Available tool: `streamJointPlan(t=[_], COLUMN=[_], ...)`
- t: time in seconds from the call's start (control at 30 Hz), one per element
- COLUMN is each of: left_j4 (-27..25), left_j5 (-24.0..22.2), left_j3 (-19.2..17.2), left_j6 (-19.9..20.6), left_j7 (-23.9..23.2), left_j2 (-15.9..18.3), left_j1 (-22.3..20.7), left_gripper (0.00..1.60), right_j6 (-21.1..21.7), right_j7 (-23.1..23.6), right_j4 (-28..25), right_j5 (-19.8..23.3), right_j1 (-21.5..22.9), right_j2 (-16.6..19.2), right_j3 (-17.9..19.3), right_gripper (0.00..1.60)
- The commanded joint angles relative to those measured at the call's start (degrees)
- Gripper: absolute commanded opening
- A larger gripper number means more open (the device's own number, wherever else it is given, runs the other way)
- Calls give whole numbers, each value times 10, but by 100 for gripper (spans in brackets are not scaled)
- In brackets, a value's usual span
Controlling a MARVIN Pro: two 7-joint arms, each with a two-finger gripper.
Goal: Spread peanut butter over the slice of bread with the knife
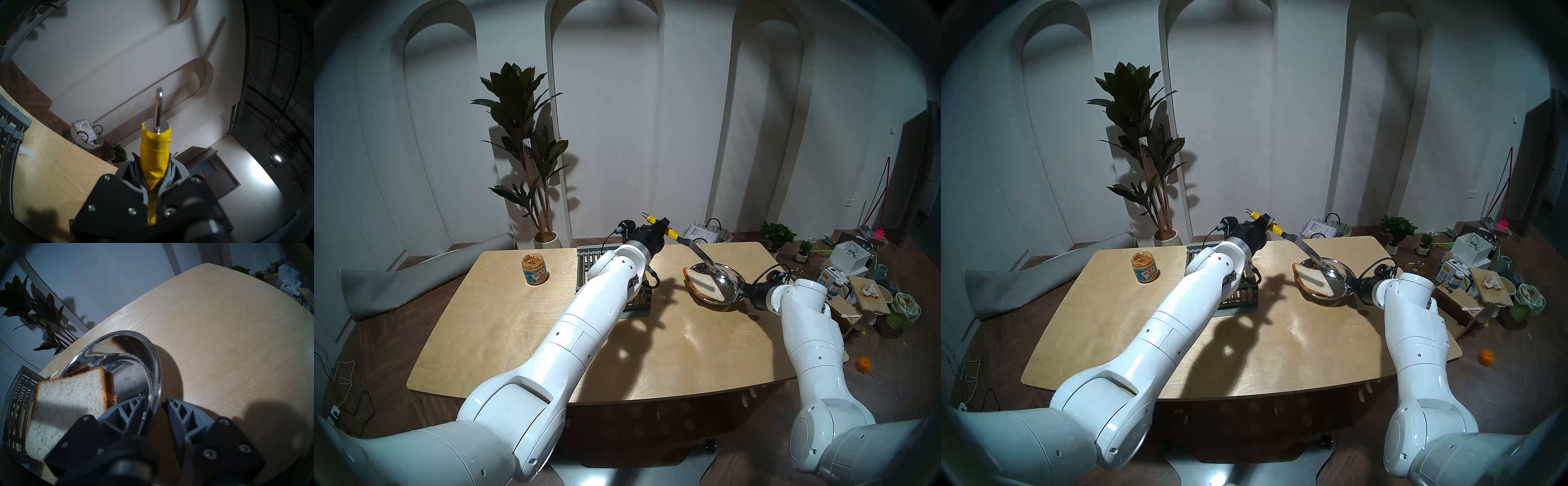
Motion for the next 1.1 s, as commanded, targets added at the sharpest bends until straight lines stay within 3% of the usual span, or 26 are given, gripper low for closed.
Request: streamJointPlan(t=[0.0, 0.2, 0.67, 0.83, 1.07], left_j4=[-29, -80, -167, -206, -254], left_j5=[10, 23, 41, 53, 78], left_j3=[-3, 0, 31, 45, 59], left_j6=[-26, -48, -73, -81, -92], left_j7=[71, 149, 187, 208, 257], left_j2=[-25, -31, -40, -35, -24], left_j1=[-1, 31, 88, 111, 140], left_gripper=[0, 0, 0, 0, 0], right_j6=[-10, -13, -26, -31, -35], right_j7=[-11, -17, -51, -71, -100], right_j4=[-9, -16, -29, -44, -78], right_j5=[-1, 0, -1, 1, 3], right_j1=[9, 3, 1, -3, -15], right_j2=[-5, -12, -34, -45, -65], right_j3=[3, 1, 2, 10, 24], right_gripper=[67, 47, 33, 0, 0])
